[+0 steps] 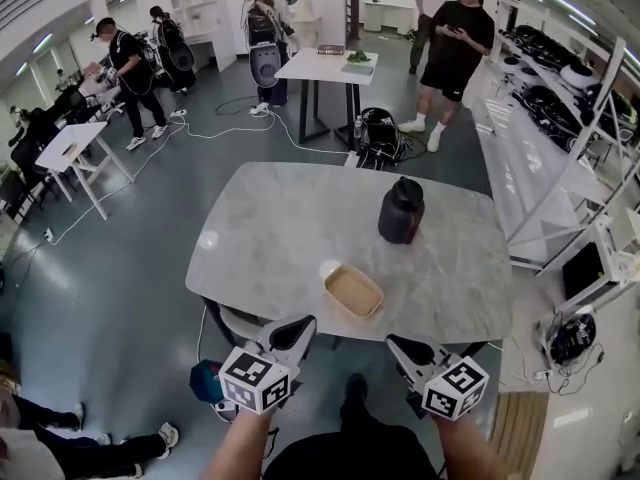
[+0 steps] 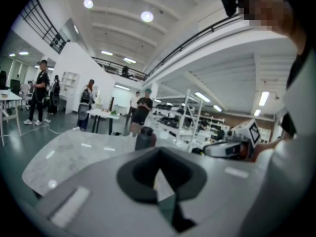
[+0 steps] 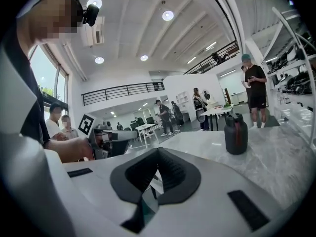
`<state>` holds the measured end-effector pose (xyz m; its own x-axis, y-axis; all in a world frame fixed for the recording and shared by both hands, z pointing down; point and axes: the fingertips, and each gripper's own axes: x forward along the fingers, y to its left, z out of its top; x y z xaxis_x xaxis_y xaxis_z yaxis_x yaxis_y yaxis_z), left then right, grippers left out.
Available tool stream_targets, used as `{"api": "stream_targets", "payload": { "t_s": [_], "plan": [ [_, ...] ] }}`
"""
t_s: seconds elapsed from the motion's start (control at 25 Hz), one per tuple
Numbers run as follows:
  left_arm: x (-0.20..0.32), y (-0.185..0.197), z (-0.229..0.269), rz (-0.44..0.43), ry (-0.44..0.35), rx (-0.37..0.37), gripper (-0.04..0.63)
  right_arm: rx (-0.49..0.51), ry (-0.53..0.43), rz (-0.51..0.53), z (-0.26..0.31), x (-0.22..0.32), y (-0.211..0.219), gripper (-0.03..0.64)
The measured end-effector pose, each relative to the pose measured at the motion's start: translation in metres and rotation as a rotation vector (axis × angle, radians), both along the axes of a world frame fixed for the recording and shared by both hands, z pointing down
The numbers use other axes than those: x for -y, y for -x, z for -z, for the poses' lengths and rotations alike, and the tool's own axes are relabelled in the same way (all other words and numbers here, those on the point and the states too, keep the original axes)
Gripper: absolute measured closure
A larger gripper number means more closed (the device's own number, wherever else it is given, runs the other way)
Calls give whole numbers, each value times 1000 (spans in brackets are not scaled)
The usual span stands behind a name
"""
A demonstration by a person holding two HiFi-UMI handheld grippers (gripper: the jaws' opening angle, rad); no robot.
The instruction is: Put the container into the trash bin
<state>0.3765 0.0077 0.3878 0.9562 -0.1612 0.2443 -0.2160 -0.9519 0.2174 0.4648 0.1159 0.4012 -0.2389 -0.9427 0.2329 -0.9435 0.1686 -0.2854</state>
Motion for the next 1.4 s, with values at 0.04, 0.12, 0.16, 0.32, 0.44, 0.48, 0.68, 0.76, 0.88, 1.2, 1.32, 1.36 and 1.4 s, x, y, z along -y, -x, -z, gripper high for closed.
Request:
{"api": "stream_targets", "payload": {
  "t_s": [0.04, 0.12, 0.16, 0.32, 0.44, 0.48, 0.68, 0.76, 0.88, 1.2, 1.32, 1.36, 1.4],
  "plan": [
    [7, -9, -1, 1, 2, 8, 591, 2, 4, 10, -2, 10, -9, 621],
    [23, -28, -5, 4, 5, 25, 591, 1, 10, 33, -6, 29, -25, 621],
    [31, -36, -7, 9, 6, 35, 591, 1, 14, 49, -8, 37, -32, 621],
    [60, -57, -19, 51, 10, 78, 591, 15, 52, 130, -24, 64, -44, 617],
    [77, -64, -26, 82, 18, 81, 591, 30, 86, 185, -39, 81, -45, 583],
    [82, -66, -28, 89, 24, 81, 591, 30, 105, 201, -45, 87, -45, 576],
    [98, -67, -40, 99, 46, 90, 591, -13, 217, 270, -77, 110, -33, 536],
    [103, -70, -47, 90, 52, 90, 591, -41, 264, 280, -94, 119, -32, 521],
    [106, -72, -61, 67, 71, 99, 591, -78, 359, 283, -124, 126, -29, 475],
    [113, -77, -92, 59, 99, 112, 591, -178, 526, 330, -182, 131, -24, 439],
    [113, -80, -103, 56, 112, 125, 591, -199, 570, 348, -197, 133, -24, 439],
    [113, -80, -106, 58, 118, 128, 591, -211, 584, 354, -202, 134, -23, 439],
    [113, -79, -109, 61, 124, 130, 590, -228, 599, 358, -207, 134, -23, 439]
  ]
}}
